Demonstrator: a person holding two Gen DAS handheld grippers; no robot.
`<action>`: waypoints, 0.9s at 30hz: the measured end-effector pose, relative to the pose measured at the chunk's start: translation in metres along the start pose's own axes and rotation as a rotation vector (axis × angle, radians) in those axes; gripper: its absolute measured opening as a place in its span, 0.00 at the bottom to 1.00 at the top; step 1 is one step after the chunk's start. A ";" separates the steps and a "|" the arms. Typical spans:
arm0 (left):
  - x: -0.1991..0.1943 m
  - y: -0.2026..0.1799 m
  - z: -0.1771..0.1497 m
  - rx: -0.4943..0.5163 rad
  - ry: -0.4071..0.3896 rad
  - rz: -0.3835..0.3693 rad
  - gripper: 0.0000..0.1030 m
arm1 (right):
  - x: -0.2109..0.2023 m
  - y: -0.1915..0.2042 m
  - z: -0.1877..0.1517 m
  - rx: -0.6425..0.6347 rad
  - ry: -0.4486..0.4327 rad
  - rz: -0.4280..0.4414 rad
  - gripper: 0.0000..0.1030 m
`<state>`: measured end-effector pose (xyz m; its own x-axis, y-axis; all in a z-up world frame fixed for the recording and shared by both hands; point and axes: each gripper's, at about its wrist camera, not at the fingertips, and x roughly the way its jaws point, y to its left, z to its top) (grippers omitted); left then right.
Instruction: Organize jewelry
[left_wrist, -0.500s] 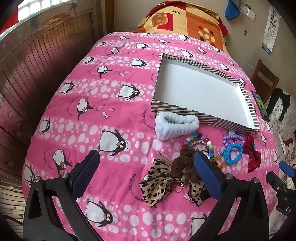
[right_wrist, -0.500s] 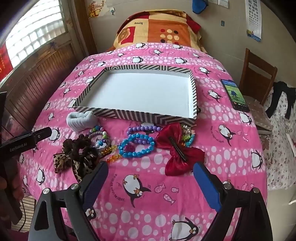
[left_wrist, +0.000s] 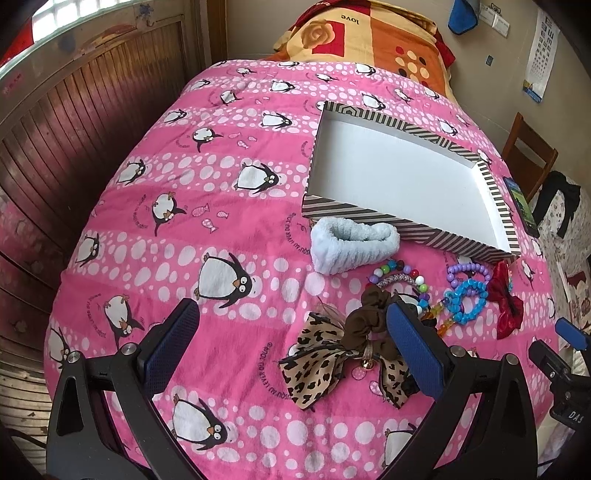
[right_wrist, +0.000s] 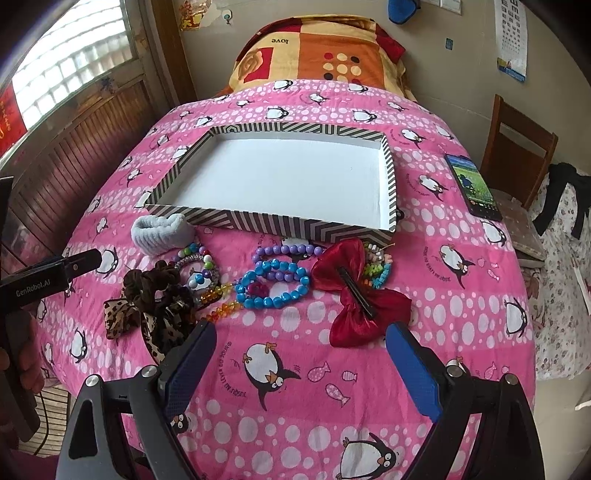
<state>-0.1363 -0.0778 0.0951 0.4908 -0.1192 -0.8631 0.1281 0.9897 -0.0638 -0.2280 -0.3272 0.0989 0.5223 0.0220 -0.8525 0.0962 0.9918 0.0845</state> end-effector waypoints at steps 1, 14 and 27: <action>0.000 0.000 0.000 0.002 -0.001 0.000 0.99 | 0.001 0.001 -0.001 -0.003 -0.003 -0.003 0.89; -0.002 0.000 0.001 0.002 0.002 -0.016 0.99 | -0.001 -0.014 0.004 0.015 -0.002 -0.067 0.89; 0.008 -0.014 0.005 0.034 0.027 -0.043 0.99 | 0.001 -0.031 -0.001 0.088 -0.014 -0.026 0.89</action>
<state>-0.1300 -0.0929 0.0917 0.4611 -0.1594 -0.8729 0.1785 0.9803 -0.0847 -0.2317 -0.3582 0.0948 0.5299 -0.0064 -0.8480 0.1837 0.9771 0.1075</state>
